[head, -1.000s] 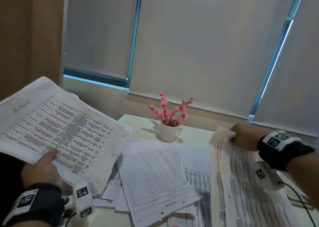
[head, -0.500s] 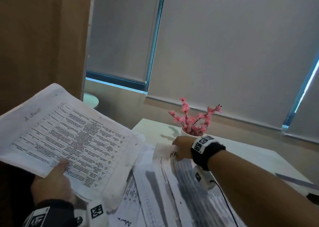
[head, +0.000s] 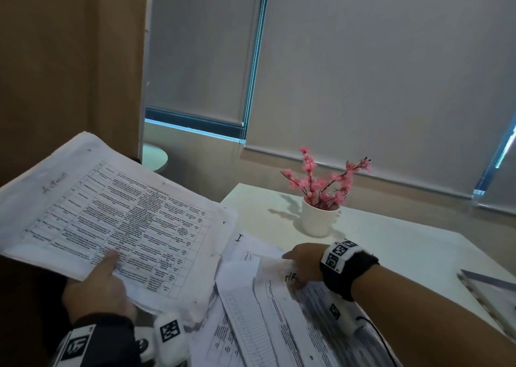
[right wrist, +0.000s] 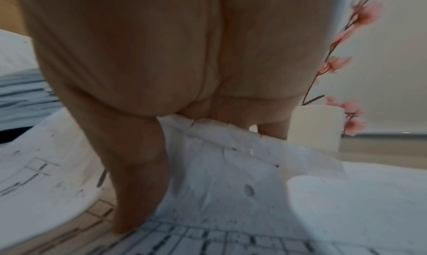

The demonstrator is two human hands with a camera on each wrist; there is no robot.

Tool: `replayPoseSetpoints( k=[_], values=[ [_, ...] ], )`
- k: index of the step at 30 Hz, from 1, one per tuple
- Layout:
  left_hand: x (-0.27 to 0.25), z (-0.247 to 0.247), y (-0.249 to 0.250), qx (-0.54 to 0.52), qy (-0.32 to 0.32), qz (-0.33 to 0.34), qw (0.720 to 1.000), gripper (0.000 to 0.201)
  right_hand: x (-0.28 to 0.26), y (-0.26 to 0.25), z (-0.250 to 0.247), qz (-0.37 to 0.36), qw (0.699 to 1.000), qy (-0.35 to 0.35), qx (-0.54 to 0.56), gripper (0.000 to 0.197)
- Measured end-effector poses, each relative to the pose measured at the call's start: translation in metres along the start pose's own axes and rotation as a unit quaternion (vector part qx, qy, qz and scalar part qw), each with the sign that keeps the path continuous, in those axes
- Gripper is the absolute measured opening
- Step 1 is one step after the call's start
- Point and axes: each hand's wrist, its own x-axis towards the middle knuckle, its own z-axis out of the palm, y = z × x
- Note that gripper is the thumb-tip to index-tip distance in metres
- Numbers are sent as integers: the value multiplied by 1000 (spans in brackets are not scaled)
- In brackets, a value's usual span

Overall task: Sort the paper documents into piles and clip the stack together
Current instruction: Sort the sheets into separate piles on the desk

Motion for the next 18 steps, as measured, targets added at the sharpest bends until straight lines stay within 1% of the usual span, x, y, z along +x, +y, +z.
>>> replayPoseSetpoints(
  k=[2,3,4,6,8,11,13,15,16,18],
  values=[
    [-11,3,6,-33,-17,-15,999,38,-18,11,10,0,1000,-7,10,78],
    [-18,5,10,-25,-25,-14,999,38,-28,15,13,0,1000,-6,11,78],
    [-26,7,15,-21,-32,-17,999,37,-38,19,15,10,1000,-13,15,76],
    [-33,8,18,-27,-32,-15,999,38,-53,28,16,28,999,-15,19,65],
    [-35,9,18,-28,-40,-17,999,39,-67,34,13,21,999,27,22,54],
    [-38,10,18,-16,-47,-16,999,37,-75,32,2,4,997,68,39,47],
    [-37,9,17,-13,-51,-15,999,37,-75,23,-4,-6,995,82,58,50],
    [-38,9,17,-17,-54,-21,998,37,-68,13,-4,-19,995,73,71,54],
    [-37,9,16,-16,-52,-20,998,38,-64,8,-4,-29,995,66,71,52],
    [-38,9,17,-15,-44,-19,999,40,-57,-2,-2,-39,996,44,64,40]
  ],
)
